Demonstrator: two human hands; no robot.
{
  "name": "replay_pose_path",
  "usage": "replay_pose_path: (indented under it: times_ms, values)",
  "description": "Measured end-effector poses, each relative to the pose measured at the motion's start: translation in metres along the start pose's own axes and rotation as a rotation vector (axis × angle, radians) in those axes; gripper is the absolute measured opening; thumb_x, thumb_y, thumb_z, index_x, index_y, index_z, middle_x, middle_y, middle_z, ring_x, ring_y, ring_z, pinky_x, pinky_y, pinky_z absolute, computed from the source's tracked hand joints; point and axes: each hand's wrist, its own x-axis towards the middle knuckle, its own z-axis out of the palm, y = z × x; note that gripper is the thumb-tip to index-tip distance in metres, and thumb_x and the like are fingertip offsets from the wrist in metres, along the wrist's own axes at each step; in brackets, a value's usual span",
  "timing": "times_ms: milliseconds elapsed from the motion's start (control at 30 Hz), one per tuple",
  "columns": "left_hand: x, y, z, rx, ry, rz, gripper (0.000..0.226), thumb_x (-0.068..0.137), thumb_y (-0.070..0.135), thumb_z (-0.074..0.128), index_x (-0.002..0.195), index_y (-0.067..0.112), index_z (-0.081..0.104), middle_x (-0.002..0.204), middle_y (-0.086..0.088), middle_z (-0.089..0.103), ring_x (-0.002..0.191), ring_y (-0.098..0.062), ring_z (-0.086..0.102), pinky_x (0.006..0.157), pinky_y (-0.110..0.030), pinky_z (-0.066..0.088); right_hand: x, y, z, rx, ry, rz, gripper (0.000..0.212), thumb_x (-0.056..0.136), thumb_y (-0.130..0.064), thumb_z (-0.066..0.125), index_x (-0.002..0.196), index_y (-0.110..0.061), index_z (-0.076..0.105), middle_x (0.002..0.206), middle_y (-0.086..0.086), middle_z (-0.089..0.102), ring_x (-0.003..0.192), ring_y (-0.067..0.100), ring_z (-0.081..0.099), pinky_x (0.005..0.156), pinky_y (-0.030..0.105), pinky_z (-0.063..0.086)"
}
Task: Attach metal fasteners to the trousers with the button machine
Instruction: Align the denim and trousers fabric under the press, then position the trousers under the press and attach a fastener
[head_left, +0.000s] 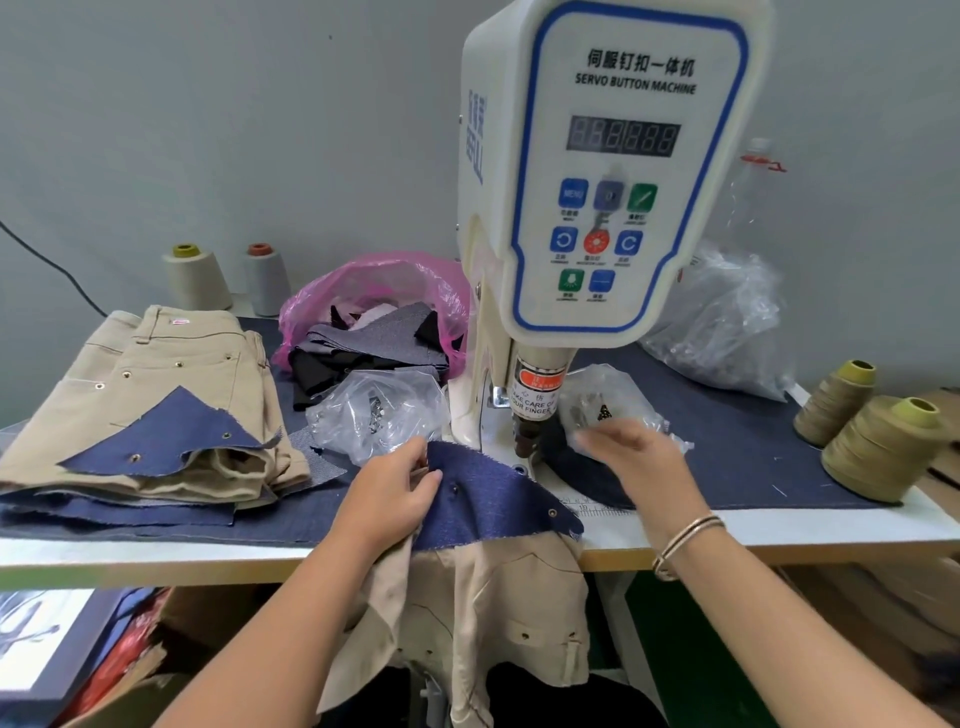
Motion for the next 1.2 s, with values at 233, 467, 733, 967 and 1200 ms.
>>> replay_pose_path:
  times_ms: [233,467,733,967,1200]
  values:
    - [-0.002,-0.001,0.000,0.000,-0.004,0.021,0.039,0.086,0.017,0.062,0.066,0.026,0.029,0.057,0.006,0.042,0.058,-0.014,0.041,0.058,-0.036,0.035,-0.015,0.005,0.031,0.369,-0.351,0.358,0.022,0.094,-0.011,0.054,0.071,-0.007,0.054,0.050,0.000,0.046,0.027,0.004,0.026,0.028,0.012,0.019]
    - [-0.002,-0.001,0.001,0.041,-0.033,0.066,0.041,0.085,0.019,0.061,0.066,0.029,0.027,0.058,0.008,0.042,0.064,-0.022,0.044,0.059,-0.037,0.036,-0.014,0.004,0.037,0.524,-0.379,0.501,0.007,0.087,-0.013,0.059,0.084,-0.007,0.056,0.049,-0.002,0.046,0.028,0.003,0.026,0.026,0.013,0.019]
    - [-0.003,-0.001,0.001,0.046,-0.036,0.060,0.040,0.086,0.020,0.061,0.066,0.030,0.027,0.059,0.008,0.044,0.065,-0.023,0.046,0.057,-0.034,0.032,-0.016,-0.002,0.035,0.676,-0.409,0.640,0.016,0.073,-0.015,0.062,0.084,-0.003,0.065,0.048,-0.002,0.042,0.028,0.004,0.028,0.026,0.013,0.018]
    - [-0.002,-0.001,0.001,0.064,-0.043,0.052,0.038,0.086,0.022,0.060,0.067,0.028,0.028,0.061,0.009,0.045,0.067,-0.022,0.047,0.056,-0.033,0.028,-0.016,-0.007,0.035,0.762,-0.426,0.684,0.012,0.071,-0.011,0.062,0.073,0.000,0.067,0.049,-0.001,0.041,0.029,0.005,0.031,0.025,0.013,0.021]
    - [-0.003,0.001,-0.001,0.080,-0.046,0.051,0.031,0.086,0.023,0.060,0.071,0.027,0.032,0.061,0.009,0.046,0.067,-0.021,0.046,0.056,-0.032,0.027,-0.029,-0.006,0.038,0.959,-0.411,0.720,0.019,0.077,-0.013,0.055,0.080,0.001,0.066,0.051,0.000,0.043,0.030,0.006,0.035,0.026,0.013,0.026]
